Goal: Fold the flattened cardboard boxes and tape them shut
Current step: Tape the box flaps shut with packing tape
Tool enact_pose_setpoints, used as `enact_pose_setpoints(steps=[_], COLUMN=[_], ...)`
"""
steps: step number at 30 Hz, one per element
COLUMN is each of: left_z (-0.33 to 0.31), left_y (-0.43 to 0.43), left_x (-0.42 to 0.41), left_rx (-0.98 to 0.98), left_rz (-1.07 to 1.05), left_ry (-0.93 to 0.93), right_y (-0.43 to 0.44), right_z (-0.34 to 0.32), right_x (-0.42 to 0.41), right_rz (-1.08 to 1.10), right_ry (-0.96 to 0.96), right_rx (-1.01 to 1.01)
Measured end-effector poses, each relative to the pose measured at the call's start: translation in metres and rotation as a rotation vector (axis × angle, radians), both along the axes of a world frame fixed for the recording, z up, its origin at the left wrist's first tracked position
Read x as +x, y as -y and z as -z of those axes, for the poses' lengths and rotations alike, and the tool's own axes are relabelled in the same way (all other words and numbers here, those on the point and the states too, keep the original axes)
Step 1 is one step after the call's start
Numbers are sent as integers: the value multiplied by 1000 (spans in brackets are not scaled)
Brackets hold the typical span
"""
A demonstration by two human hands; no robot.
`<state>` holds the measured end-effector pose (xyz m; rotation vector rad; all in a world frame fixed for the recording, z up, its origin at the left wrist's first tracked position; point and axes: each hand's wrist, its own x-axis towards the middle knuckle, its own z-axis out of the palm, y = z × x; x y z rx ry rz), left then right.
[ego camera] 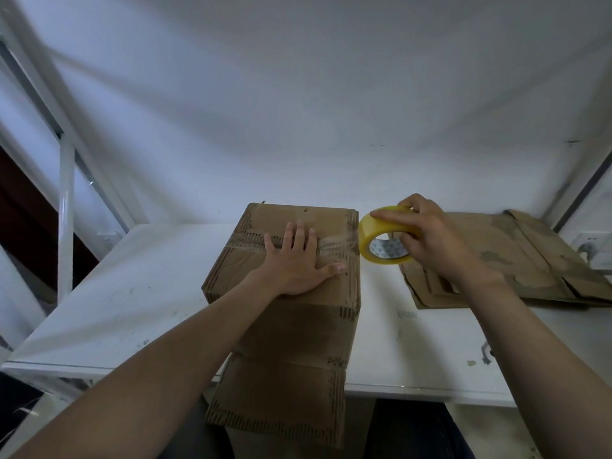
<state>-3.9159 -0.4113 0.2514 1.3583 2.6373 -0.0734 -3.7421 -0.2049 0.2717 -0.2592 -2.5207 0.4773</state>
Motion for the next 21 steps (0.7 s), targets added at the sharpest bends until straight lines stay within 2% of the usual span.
enact_pose_setpoints(steps=[10,14,21], left_z=[-1,-6,-7], left_y=[0,-1,-22], left_x=[2,9,59], left_rx=[10,-9,-29], left_rz=[2,3,119], left_ry=[11,3,49], right_y=[-4,3,7], right_z=[65,67,57], right_x=[8,5,8], right_rz=[33,57,74], right_ry=[31,20,122], right_rx=[-171,-180,-156])
